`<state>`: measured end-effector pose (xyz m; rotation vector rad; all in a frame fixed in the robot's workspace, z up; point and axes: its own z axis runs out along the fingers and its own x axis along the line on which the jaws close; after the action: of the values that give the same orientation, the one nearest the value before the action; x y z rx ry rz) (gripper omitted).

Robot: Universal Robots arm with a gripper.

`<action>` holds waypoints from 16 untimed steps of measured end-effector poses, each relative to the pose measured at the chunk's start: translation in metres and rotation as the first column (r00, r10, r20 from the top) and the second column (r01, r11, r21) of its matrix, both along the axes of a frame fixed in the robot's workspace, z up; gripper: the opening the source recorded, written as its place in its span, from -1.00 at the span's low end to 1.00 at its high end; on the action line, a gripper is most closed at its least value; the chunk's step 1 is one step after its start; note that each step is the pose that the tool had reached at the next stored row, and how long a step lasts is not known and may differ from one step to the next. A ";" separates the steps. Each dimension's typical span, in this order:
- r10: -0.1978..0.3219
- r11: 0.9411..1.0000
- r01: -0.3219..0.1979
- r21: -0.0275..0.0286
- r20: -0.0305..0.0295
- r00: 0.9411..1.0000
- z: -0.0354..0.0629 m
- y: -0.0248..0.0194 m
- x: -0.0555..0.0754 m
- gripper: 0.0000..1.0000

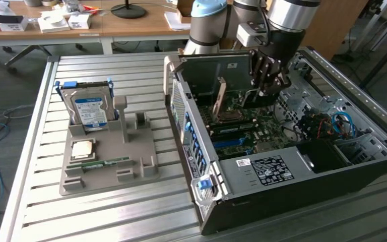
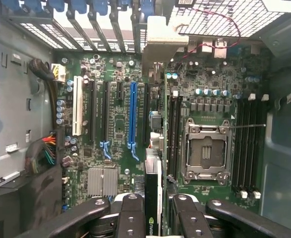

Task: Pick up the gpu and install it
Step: 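Insert the gpu into the slot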

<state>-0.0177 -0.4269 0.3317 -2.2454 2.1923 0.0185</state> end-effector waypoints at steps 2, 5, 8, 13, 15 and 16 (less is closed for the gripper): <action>0.000 1.000 0.000 0.000 0.000 1.000 -0.0020 0.0000 0.000 -0.47; 0.000 1.000 0.000 0.000 0.000 1.000 -0.0058 0.0000 -0.001 -0.47; 0.000 1.000 0.000 0.000 0.000 1.000 -0.0104 0.0000 -0.001 -0.47; 0.000 1.000 0.000 0.000 0.000 1.000 -0.0194 0.0000 -0.002 -0.47; 0.000 1.000 0.000 0.000 0.000 1.000 -0.0216 0.0000 -0.002 -0.47; 0.000 1.000 0.000 0.000 0.000 1.000 -0.0217 0.0000 -0.002 -0.47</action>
<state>-0.0199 -0.4270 0.3101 -2.2457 2.1923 0.0184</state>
